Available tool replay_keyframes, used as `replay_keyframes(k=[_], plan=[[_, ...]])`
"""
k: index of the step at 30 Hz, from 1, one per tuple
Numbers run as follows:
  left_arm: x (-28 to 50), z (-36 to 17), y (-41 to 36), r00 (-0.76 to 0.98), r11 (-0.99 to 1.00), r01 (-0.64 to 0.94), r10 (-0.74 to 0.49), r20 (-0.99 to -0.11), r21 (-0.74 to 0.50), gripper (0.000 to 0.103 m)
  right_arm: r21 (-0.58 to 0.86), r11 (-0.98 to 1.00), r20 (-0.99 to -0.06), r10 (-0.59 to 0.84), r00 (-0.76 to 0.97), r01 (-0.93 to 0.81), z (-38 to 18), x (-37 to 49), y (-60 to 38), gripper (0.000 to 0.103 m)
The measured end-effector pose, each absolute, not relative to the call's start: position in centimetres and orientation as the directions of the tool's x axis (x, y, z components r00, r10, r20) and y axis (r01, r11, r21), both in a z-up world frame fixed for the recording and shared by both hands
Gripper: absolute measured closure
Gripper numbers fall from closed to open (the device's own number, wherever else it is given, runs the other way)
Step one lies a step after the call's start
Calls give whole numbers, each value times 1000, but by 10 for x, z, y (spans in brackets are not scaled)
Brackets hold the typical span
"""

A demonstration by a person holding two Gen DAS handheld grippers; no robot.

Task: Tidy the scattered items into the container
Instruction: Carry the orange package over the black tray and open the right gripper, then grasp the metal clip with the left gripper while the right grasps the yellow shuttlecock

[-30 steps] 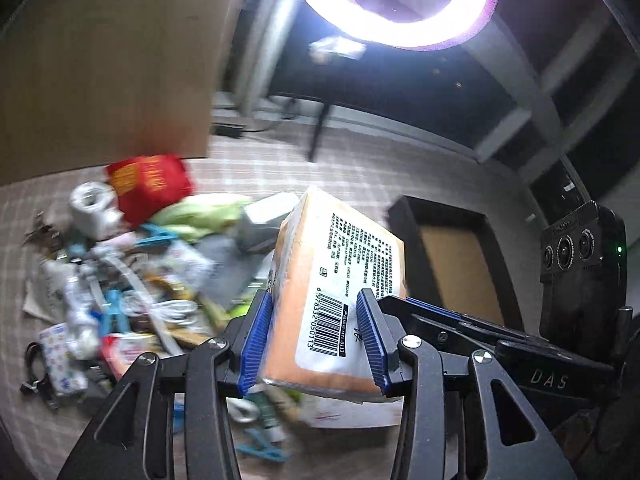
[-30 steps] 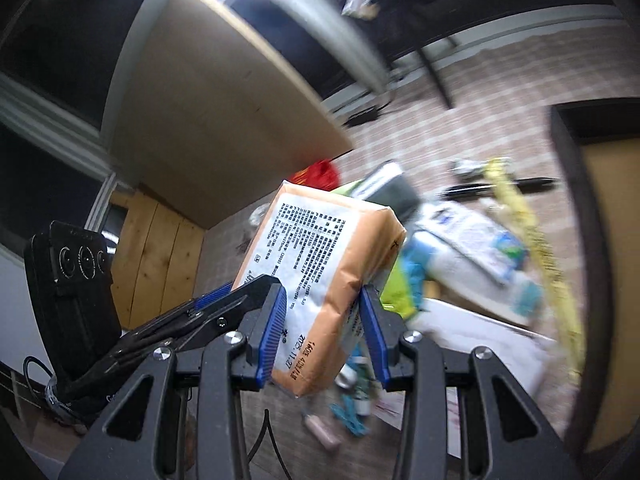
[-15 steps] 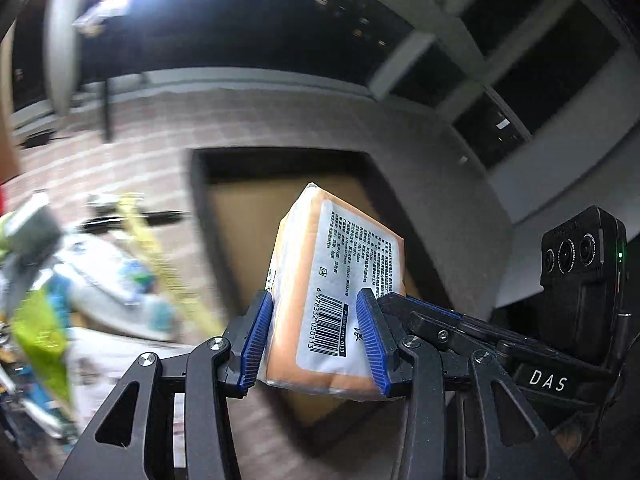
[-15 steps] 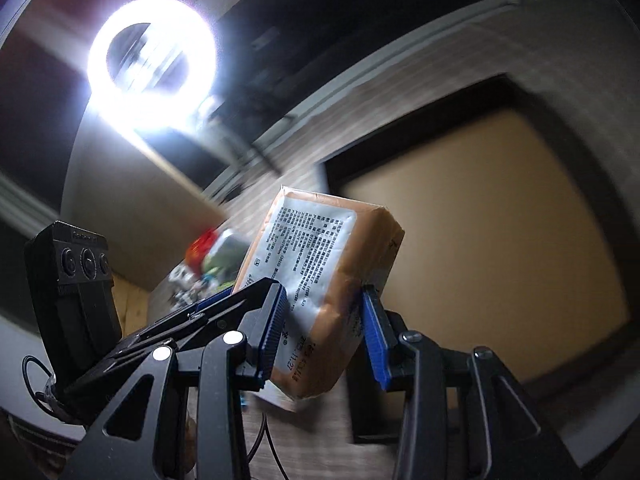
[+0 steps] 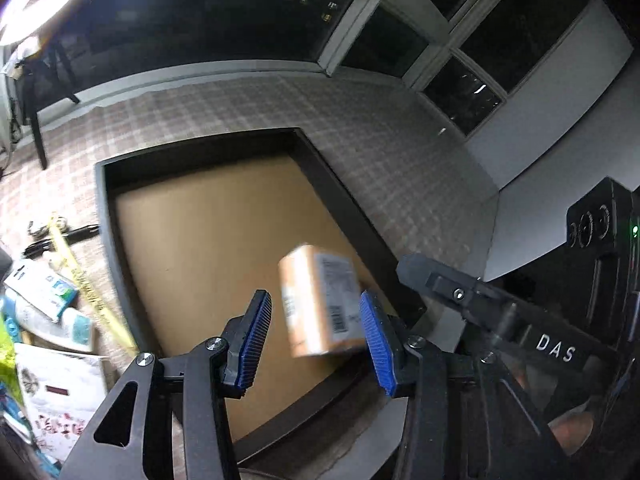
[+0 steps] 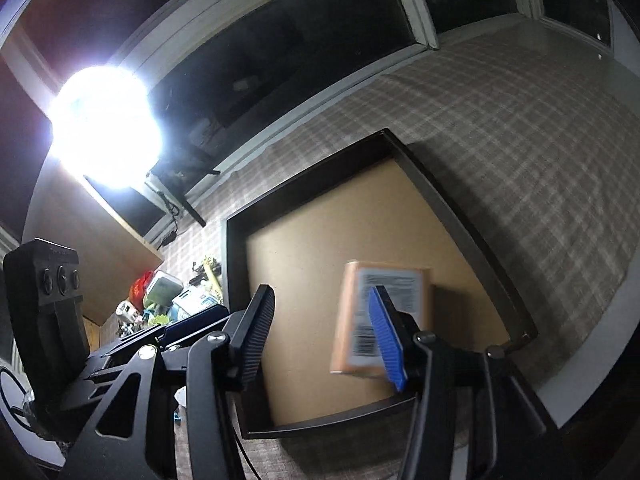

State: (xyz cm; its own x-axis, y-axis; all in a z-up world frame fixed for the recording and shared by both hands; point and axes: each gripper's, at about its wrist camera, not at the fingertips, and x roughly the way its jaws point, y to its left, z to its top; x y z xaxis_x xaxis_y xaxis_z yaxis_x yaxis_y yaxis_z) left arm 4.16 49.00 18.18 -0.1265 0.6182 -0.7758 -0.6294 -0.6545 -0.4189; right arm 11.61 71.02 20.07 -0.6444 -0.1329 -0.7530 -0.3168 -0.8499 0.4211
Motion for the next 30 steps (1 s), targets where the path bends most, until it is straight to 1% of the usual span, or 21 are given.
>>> replay_keyframes(k=[5, 8, 16, 20, 30], plan=[[31, 177, 455, -190, -715, -598, 566, -802, -363, 59, 376, -889, -764, -138, -631, -260, 197, 101, 681, 54], [28, 176, 421, -248, -761, -568, 521, -817, -313, 59, 357, -908, -768, -151, -623, -220, 195, 93, 659, 54], [22, 170, 336, -402, -884, -441, 350, -846, -156, 58, 291, -953, -774, -181, -607, -87, 194, 64, 593, 54], [21, 165, 296, -433, -916, -382, 294, -852, -122, 57, 251, -968, -777, -190, -600, -19, 193, 53, 559, 54], [18, 150, 196, -454, -971, -232, 166, -875, -64, 57, 221, -960, -784, -279, -554, 171, 186, 27, 475, 54]])
